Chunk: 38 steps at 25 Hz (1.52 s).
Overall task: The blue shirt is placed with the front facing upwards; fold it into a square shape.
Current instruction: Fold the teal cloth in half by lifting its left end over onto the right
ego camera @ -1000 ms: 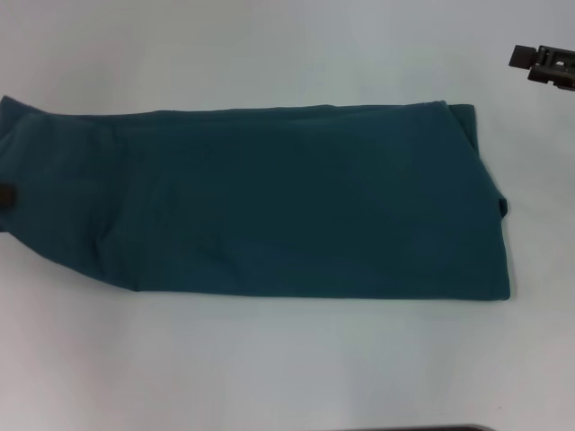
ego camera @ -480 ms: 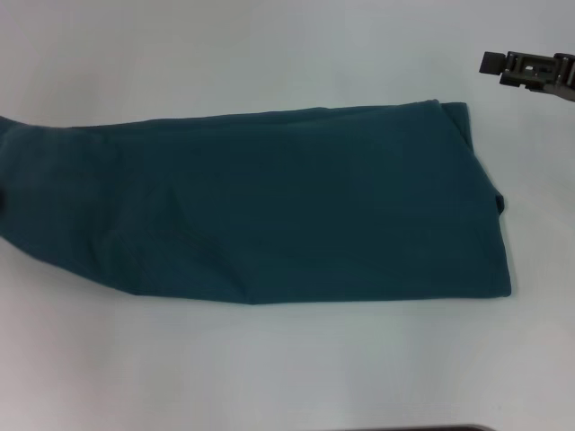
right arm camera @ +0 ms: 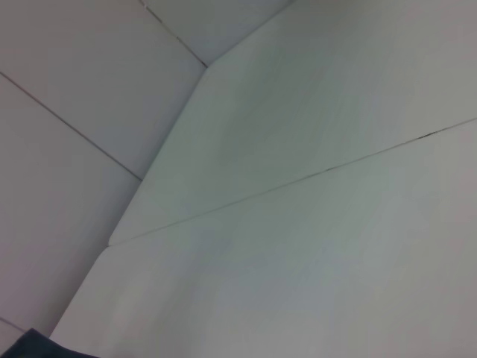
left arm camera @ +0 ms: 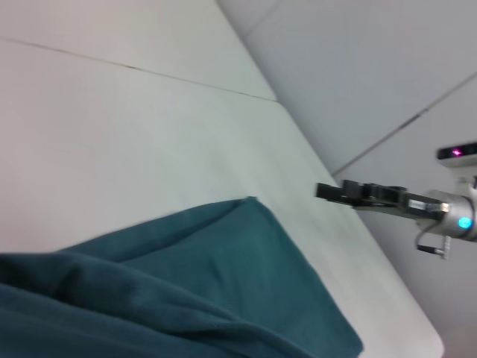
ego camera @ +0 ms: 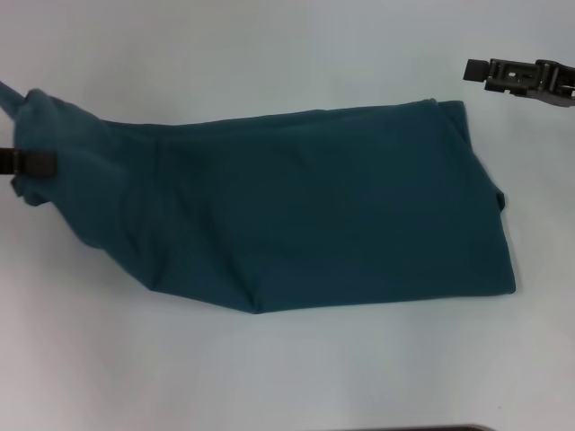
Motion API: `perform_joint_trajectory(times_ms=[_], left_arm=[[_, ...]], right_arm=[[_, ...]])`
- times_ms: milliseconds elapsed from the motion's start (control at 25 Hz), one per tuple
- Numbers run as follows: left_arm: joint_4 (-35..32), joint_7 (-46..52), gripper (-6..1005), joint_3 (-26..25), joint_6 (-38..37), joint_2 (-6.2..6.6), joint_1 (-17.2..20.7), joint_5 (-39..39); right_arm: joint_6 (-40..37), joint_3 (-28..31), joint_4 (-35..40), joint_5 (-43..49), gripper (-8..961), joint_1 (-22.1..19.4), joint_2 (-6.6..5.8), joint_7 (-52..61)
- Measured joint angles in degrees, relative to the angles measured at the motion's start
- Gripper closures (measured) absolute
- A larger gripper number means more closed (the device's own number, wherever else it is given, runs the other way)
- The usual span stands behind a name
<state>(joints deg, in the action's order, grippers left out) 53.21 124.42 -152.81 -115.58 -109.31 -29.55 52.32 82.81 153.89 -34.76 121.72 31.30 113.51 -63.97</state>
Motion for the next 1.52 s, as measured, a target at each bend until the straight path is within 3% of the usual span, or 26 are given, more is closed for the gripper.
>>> perform_joint_trajectory(times_ms=[480,680,1320,1520], left_arm=[[0.4,-1.0,968,5.1,-1.1,-0.33,-2.0,7.3],[0.2,-1.6,967,8.0,-0.9,-1.03,-4.6,8.5],[0.0,-3.2,967,15.8,0.4,-5.32,-14.2,8.7],[0.1,-2.6,964,16.7,1.0,-7.26,-17.6,8.7]], right_arm=[[-0.5,0.0,1.0,-0.1,189,0.4,0.15,-0.6],[-0.6,0.0,1.0,-0.2,189,0.5,0.22,-0.7],[-1.0,0.0,1.8,-0.2,190,0.9,0.73,-1.6],[-1.2,0.1,2.5,-0.3,190,1.0,0.84,-2.2]])
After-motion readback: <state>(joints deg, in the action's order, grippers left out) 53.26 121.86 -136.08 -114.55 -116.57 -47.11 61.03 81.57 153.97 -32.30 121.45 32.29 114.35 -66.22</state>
